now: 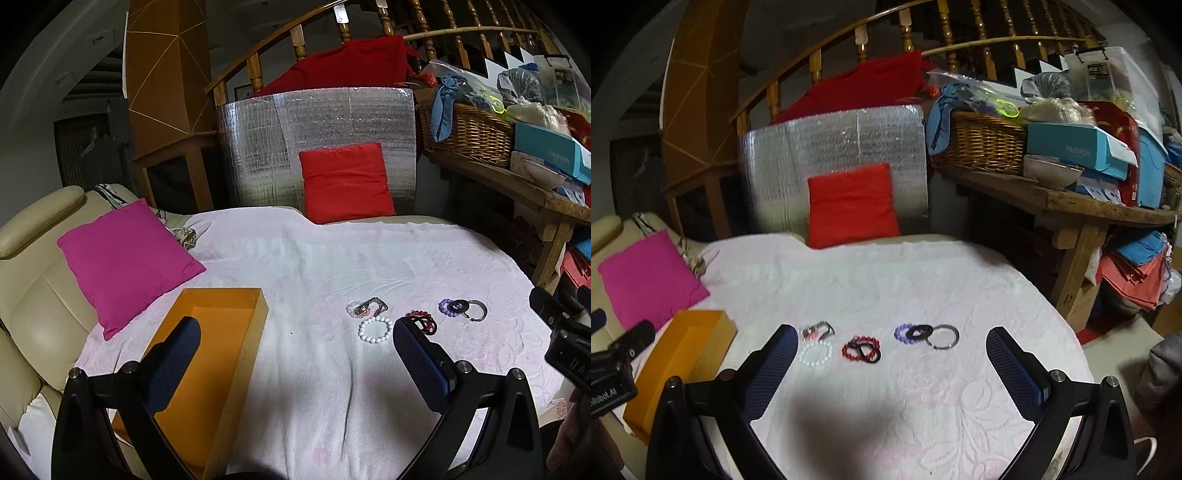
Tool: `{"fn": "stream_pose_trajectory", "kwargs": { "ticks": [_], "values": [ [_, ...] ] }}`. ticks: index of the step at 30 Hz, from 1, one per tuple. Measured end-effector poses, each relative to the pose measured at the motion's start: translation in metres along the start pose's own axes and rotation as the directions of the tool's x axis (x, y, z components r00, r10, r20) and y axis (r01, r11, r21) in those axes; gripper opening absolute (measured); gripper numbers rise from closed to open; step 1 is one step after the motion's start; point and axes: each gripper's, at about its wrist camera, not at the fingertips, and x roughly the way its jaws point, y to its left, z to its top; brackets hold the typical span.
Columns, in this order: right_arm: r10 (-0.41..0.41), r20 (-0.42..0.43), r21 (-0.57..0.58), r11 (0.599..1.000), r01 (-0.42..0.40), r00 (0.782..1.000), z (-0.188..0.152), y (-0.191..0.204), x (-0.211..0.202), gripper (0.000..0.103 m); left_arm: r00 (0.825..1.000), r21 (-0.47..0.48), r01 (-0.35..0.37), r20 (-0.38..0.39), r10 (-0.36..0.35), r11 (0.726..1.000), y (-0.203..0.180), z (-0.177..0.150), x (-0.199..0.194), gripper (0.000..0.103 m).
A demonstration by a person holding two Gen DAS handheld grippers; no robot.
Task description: Organize jewelry
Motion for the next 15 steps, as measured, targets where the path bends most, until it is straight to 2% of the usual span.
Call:
{"fn": "stream_pose_trajectory", "kwargs": {
  "ticks": [3, 15],
  "values": [
    [-0.008, 0.003, 0.022, 1.000, 0.008, 1.000, 0.003, -0.007, 0.005, 0.103, 1.000, 0.002, -0.002, -0.004, 0.002, 1.000, -0.001, 0.001, 0.003, 0.103],
    [0.052, 0.054, 0.037, 0.998, -0.054, 0.997, 0.008, -0.033, 0.021, 0.103, 1.000, 0.008, -0.006, -0.026, 0.006, 1.000, -0.005, 0.003, 0.024, 0.103]
  ]
}}
